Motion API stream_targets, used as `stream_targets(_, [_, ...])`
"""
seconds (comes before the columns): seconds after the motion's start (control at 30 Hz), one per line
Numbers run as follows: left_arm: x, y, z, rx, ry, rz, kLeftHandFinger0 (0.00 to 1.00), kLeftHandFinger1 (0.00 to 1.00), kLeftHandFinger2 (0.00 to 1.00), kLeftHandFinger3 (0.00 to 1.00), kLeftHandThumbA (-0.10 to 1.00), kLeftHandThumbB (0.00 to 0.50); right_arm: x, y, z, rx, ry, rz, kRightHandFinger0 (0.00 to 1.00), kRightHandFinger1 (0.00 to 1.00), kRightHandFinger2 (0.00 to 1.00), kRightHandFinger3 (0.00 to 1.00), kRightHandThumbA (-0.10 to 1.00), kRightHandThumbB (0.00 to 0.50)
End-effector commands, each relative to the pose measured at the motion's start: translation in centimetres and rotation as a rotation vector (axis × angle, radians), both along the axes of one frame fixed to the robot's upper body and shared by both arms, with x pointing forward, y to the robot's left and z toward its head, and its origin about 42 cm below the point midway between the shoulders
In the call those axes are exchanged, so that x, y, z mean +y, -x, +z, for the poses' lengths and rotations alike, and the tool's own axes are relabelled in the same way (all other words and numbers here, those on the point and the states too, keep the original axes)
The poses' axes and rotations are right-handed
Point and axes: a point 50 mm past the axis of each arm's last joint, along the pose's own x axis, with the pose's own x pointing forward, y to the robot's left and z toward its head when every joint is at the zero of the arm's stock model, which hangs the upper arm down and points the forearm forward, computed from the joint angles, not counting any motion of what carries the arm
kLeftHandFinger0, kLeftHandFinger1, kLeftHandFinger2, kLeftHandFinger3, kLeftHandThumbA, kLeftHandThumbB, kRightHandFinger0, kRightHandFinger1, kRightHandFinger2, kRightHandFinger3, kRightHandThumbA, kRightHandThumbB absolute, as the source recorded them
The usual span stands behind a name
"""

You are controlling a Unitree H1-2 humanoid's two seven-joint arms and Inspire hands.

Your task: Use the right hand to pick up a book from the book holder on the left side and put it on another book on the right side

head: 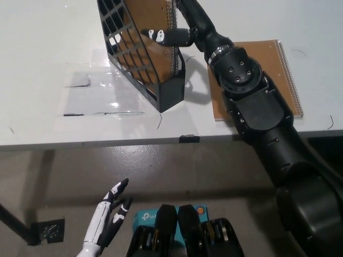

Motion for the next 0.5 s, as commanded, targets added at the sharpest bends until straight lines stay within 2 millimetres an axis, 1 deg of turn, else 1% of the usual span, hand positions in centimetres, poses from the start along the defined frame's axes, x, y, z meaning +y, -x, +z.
stream_targets(0.0, [-0.1, 0.0, 0.6, -0.034, 0.014, -0.009, 0.88, 0.99, 0.98, 0.92, 0.91, 0.171, 1.1, -0.2, 1.7, -0.027, -0.018, 0.040, 1.00, 1.00, 1.00, 1.00, 0.79, 0.480])
stream_targets(0.07, [-0.1, 0.1, 0.6, -0.033, 0.009, -0.014, 0.87, 0.99, 0.98, 0.93, 0.92, 0.170, 1.0, -0.2, 1.3, -0.009, -0.028, 0.035, 1.00, 1.00, 1.00, 1.00, 0.79, 0.487])
stream_targets(0.1, [-0.1, 0.2, 0.6, -0.033, 0.011, -0.013, 0.86, 0.98, 0.98, 0.92, 0.92, 0.165, 1.0, -0.3, 1.1, -0.007, -0.027, 0.026, 1.00, 1.00, 1.00, 1.00, 0.79, 0.476])
stream_targets(0.13, [-0.1, 0.2, 0.6, -0.033, 0.015, -0.013, 0.85, 0.98, 0.98, 0.92, 0.91, 0.160, 0.9, -0.4, 1.0, 0.002, -0.036, 0.024, 1.00, 1.00, 1.00, 1.00, 0.80, 0.479])
stream_targets(0.17, [-0.1, 0.1, 0.6, -0.031, 0.021, -0.012, 0.85, 0.98, 0.97, 0.92, 0.91, 0.167, 0.9, -0.4, 0.8, 0.043, -0.091, 0.026, 1.00, 1.00, 1.00, 1.00, 0.74, 0.471])
stream_targets(0.2, [-0.1, 0.1, 0.5, -0.031, 0.022, -0.012, 0.85, 0.97, 0.97, 0.92, 0.91, 0.167, 0.9, -0.5, 0.8, 0.047, -0.097, 0.027, 1.00, 1.00, 1.00, 1.00, 0.74, 0.471])
stream_targets(0.23, [-0.1, 0.1, 0.5, -0.030, 0.021, -0.011, 0.84, 0.97, 0.97, 0.92, 0.91, 0.174, 0.9, -0.5, 0.7, 0.070, -0.140, 0.035, 1.00, 1.00, 1.00, 1.00, 0.70, 0.461])
stream_targets(0.27, [-0.2, 0.1, 0.6, -0.030, 0.024, -0.012, 0.84, 0.97, 0.97, 0.92, 0.91, 0.181, 0.9, -0.5, 0.6, 0.106, -0.186, 0.037, 1.00, 1.00, 1.00, 1.00, 0.70, 0.466])
stream_targets(0.3, [-0.2, 0.1, 0.6, -0.031, 0.027, -0.012, 0.84, 0.96, 0.96, 0.92, 0.91, 0.182, 1.0, -0.5, 0.5, 0.133, -0.235, 0.044, 1.00, 1.00, 1.00, 1.00, 0.67, 0.452])
stream_targets(0.33, [-0.2, 0.1, 0.6, -0.032, 0.023, -0.013, 0.83, 0.96, 0.96, 0.92, 0.91, 0.183, 1.1, -0.6, 0.3, 0.189, -0.320, 0.074, 1.00, 1.00, 1.00, 1.00, 0.61, 0.435])
stream_targets(0.37, [-0.2, 0.1, 0.6, -0.031, 0.022, -0.013, 0.82, 0.95, 0.96, 0.92, 0.90, 0.183, 1.1, -0.8, 0.1, 0.239, -0.384, 0.097, 1.00, 1.00, 1.00, 1.00, 0.58, 0.459])
stream_targets(0.4, [-0.2, 0.2, 0.7, -0.026, 0.028, -0.010, 0.82, 0.94, 0.96, 0.92, 0.89, 0.178, 1.2, -0.9, -0.3, 0.304, -0.446, 0.110, 1.00, 1.00, 1.00, 1.00, 0.58, 0.483])
stream_targets(0.43, [-0.3, 0.4, 0.6, -0.024, 0.029, -0.010, 0.81, 0.94, 0.96, 0.92, 0.89, 0.179, 1.2, -0.9, -0.5, 0.310, -0.449, 0.111, 1.00, 1.00, 1.00, 1.00, 0.58, 0.484])
stream_targets(0.47, [-0.3, 0.4, 0.5, -0.028, 0.027, -0.010, 0.80, 0.93, 0.95, 0.91, 0.89, 0.178, 1.2, -1.0, -0.8, 0.349, -0.501, 0.116, 1.00, 1.00, 1.00, 1.00, 0.55, 0.456])
